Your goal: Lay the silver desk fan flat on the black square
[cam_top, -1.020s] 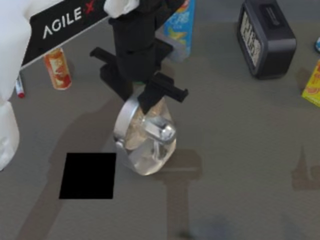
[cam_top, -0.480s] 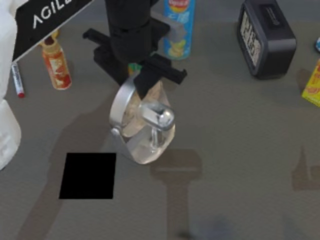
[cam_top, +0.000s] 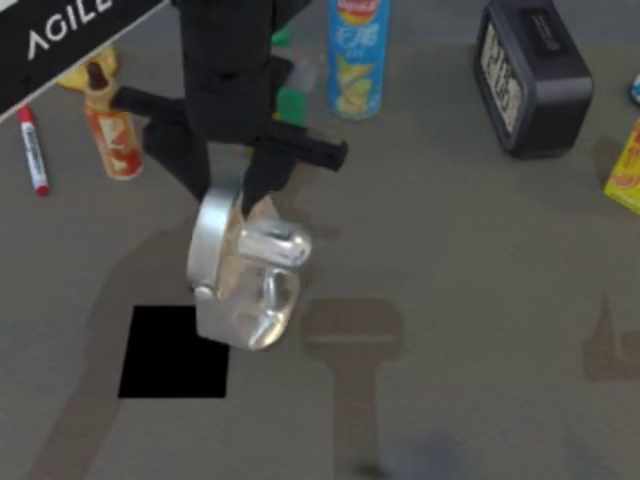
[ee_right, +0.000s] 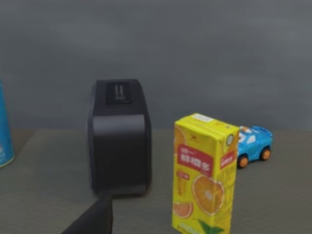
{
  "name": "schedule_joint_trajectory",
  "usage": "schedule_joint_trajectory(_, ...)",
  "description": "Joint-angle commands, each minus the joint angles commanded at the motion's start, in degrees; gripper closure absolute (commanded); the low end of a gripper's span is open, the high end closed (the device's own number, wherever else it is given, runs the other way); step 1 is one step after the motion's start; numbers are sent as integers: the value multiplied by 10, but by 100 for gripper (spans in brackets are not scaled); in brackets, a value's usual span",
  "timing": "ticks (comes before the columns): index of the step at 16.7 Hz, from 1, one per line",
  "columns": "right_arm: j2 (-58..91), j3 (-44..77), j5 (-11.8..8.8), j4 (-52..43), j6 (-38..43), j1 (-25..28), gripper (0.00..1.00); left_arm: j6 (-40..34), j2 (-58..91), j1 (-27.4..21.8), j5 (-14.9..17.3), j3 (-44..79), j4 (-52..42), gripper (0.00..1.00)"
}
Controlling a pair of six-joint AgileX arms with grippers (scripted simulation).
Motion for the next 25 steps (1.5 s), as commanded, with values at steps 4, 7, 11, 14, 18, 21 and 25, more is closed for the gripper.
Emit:
schedule_joint_trajectory(4,0,0,0,0,0,0,0,-226,-59,15,-19,-72,-3,100)
schedule_joint_trajectory(7,0,0,0,0,0,0,0,-433,-111,28,-23,-130,11,100)
schedule_joint_trajectory(11,0,0,0,0,0,0,0,-695,-174,46,-11,-209,46,100)
schedule_joint_trajectory(14,0,0,0,0,0,0,0,-847,-210,58,7,-263,77,100)
schedule_joint_trajectory(18,0,0,0,0,0,0,0,-967,-238,69,31,-315,112,100)
schedule_joint_trajectory(21,0,0,0,0,0,0,0,-997,-245,72,39,-330,123,100)
schedule_joint_trajectory(25,0,0,0,0,0,0,0,-996,-243,69,38,-329,121,100)
